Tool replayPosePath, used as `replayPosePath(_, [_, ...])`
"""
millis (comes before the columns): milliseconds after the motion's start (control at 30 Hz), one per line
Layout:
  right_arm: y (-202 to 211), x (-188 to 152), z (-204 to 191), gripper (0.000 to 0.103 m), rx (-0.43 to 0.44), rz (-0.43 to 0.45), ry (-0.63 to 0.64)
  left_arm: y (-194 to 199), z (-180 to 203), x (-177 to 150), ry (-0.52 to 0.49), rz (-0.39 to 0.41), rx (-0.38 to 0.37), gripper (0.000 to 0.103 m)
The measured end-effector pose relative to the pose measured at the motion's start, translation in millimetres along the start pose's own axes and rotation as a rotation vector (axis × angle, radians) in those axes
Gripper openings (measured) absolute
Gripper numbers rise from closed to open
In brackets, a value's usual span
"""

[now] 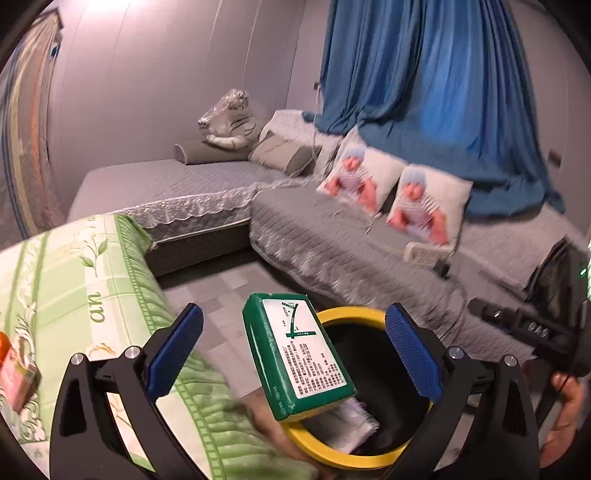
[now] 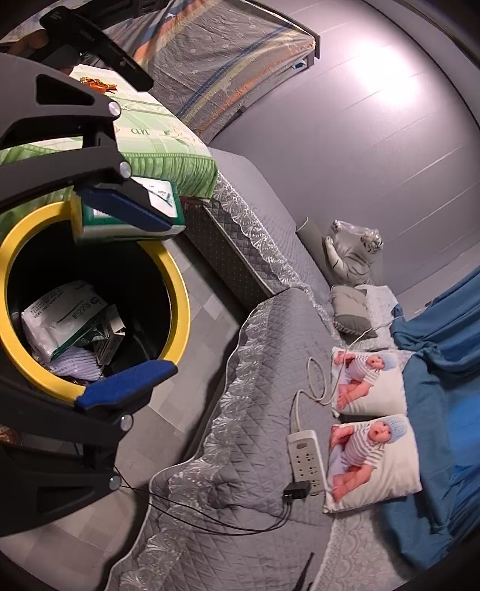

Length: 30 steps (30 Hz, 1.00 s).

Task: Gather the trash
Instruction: 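Carry both tissue packs over the yellow bin and open both grippers, then grasp the orange snack wrapper with the right gripper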

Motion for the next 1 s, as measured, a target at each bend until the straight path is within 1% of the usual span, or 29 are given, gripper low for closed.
replayPosePath(67, [5,3,-9,0.069,0.005,0.010,0.028,17,-10,6,0.036,0.054,0.010,0.094])
replayPosePath(133, [6,4,-18,0.069,0.022,0.016,0.045,40,-24,12,0.086,0.125,0.022,0.094])
replayPosePath(167, [6,5,-27,0.070,0.045,0.018,0.061,57,-36,16,0.129,0.176,0.046,0.094])
replayPosePath(233, [5,5,-47,0.075,0.084,0.019,0.103,87,-58,19,0.193,0.250,0.087,0.094])
replayPosePath(300, [4,4,-68,0.076,0.129,0.023,0.148,131,-90,20,0.285,0.359,0.138,0.095])
replayPosePath(367, [1,2,-99,0.076,0.185,0.015,0.205,168,-115,20,0.325,0.435,0.177,0.095])
replayPosePath(433, [-1,1,-125,0.076,0.245,0.010,0.241,204,-137,18,0.335,0.501,0.268,0.095])
replayPosePath(467, [-2,0,-143,0.076,0.285,0.003,0.273,228,-153,15,0.342,0.549,0.353,0.095])
replayPosePath(500, [-3,-2,-162,0.076,0.317,-0.002,0.307,241,-162,13,0.349,0.564,0.397,0.095])
replayPosePath(533, [-4,-4,-181,0.076,0.346,-0.002,0.341,262,-178,8,0.368,0.586,0.444,0.095])
replayPosePath(600, [-8,-8,-215,0.076,0.402,-0.014,0.400,289,-199,-1,0.396,0.599,0.516,0.095])
replayPosePath(667, [-17,-17,-256,0.076,0.464,-0.041,0.463,319,-225,-15,0.427,0.606,0.625,0.095])
replayPosePath(733, [-27,-30,-294,0.076,0.516,-0.078,0.539,346,-246,-29,0.457,0.611,0.685,0.095])
replayPosePath(800, [-39,-46,-333,0.076,0.551,-0.114,0.622,367,-265,-40,0.483,0.618,0.746,0.095])
replayPosePath(833, [-49,-57,-355,0.076,0.576,-0.149,0.666,380,-275,-47,0.494,0.619,0.793,0.095])
replayPosePath(900, [-62,-75,-388,0.076,0.596,-0.200,0.721,396,-293,-56,0.508,0.618,0.853,0.095])
replayPosePath(933, [-66,-85,-402,0.075,0.610,-0.220,0.747,404,-299,-61,0.509,0.610,0.875,0.095])
replayPosePath(1000, [-79,-104,-436,0.075,0.633,-0.263,0.807,410,-316,-72,0.505,0.564,0.915,0.095])
Point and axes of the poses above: each gripper's, at about its wrist camera, not at the fingertips, and y roughly against the way its jaws point, z to its right, x to its top, the point moved 3 cm from there along -y, roughly the way its jaws point, and after that the axes turned 5 degrees about y, right-handed, at the moved point
